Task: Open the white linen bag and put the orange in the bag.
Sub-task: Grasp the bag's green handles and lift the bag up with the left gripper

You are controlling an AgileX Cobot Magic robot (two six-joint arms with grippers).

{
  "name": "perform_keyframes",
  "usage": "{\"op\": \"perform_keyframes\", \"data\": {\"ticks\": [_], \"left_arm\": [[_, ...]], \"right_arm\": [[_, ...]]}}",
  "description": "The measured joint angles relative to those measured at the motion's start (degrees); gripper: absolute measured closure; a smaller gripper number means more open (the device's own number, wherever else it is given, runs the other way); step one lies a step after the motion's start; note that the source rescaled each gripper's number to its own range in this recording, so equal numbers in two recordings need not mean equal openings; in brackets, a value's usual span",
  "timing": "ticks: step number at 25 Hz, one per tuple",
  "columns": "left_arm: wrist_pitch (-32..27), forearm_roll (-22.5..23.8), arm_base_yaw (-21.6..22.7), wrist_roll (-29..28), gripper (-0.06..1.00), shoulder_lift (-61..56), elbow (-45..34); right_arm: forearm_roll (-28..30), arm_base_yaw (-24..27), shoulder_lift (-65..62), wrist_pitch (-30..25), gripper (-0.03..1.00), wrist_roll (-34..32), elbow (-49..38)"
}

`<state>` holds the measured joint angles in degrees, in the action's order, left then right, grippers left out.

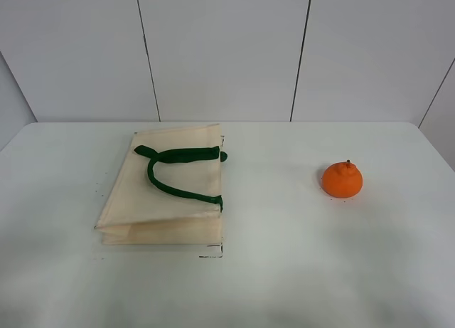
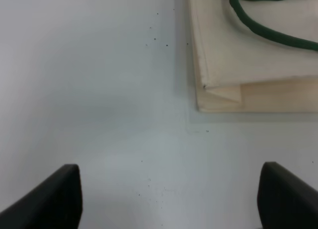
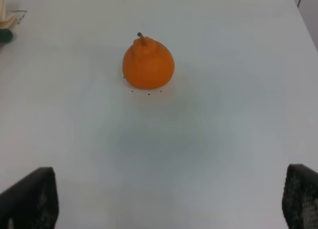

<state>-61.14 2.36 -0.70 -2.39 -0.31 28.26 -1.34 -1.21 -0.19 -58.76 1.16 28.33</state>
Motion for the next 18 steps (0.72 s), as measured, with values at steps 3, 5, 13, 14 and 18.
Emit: {"op": "perform_keyframes", "data": {"ticks": [3, 5, 13, 14, 18], "left_arm": [[0.00, 0.00, 0.00, 0.00, -0.06, 0.00, 0.00], [0.00, 0.00, 0.00, 0.00, -0.06, 0.00, 0.00], [0.01, 0.05, 0.00, 0.05, -0.06, 2.99, 1.50], [0.01, 0.06, 0.00, 0.05, -0.06, 5.19, 2.41], [0.07, 0.06, 0.00, 0.05, -0.06, 20.35, 8.96]], "right_arm": [[0.00, 0.00, 0.00, 0.00, -0.03, 0.00, 0.00], [0.00, 0.00, 0.00, 0.00, -0.03, 0.00, 0.00], [0.00, 0.00, 0.00, 0.00, -0.03, 0.00, 0.00], [0.00, 0.00, 0.00, 0.00, -0.03, 0.00, 0.00], [0.00, 0.00, 0.00, 0.00, -0.03, -0.05, 0.00]]}}
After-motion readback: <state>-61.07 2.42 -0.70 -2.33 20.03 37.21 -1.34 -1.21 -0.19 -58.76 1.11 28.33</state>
